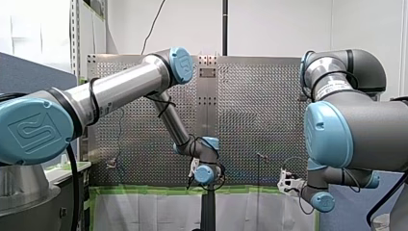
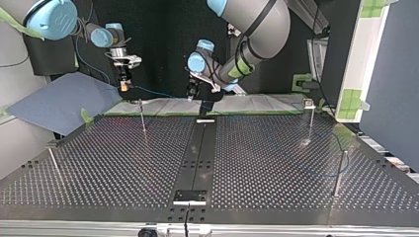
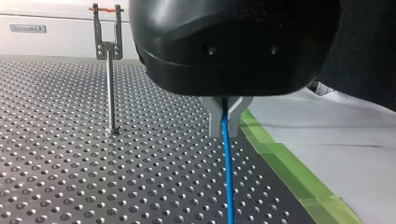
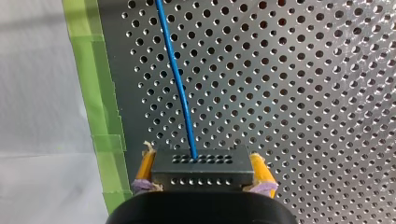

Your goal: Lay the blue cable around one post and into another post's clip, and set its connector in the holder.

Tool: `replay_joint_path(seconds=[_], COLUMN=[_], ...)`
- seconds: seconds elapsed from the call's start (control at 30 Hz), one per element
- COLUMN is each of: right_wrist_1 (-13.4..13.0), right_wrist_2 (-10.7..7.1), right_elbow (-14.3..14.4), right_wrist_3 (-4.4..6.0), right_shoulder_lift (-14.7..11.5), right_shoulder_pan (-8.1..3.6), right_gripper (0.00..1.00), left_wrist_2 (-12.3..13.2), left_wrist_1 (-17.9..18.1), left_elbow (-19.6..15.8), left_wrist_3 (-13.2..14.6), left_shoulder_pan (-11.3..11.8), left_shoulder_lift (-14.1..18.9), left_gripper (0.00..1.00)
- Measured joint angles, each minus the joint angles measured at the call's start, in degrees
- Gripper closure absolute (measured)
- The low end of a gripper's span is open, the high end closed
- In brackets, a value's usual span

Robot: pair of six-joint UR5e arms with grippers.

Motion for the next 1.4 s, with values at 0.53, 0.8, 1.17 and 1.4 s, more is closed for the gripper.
replay_joint_path(seconds=[0.53,0.8,1.17,1.4], right_wrist_1=[0.09,0.10,0.35,0.61], right_wrist_2=[0.68,0.66,0.46,-0.13], right_elbow=[-0.04,-0.03,-0.04,-0.68], right_wrist_3=[0.00,0.00,0.28,0.54], right_shoulder_lift=[-0.01,-0.03,-0.10,-0.16], right_shoulder_pan=[-1.08,-2.49,-5.20,-6.37], right_gripper=[1.00,1.00,1.00,1.00], left_wrist_2=[2.12,2.19,2.18,2.59], left_wrist_1=[-0.66,-0.78,-2.92,-4.39], left_elbow=[0.82,2.76,6.25,8.36], left_wrist_3=[-1.68,-4.79,-7.64,-8.24], left_shoulder_pan=[-2.33,-4.03,-4.70,-5.51], left_shoulder_lift=[-0.04,-0.09,-2.09,-2.53], left_gripper=[1.00,1.00,1.00,1.00])
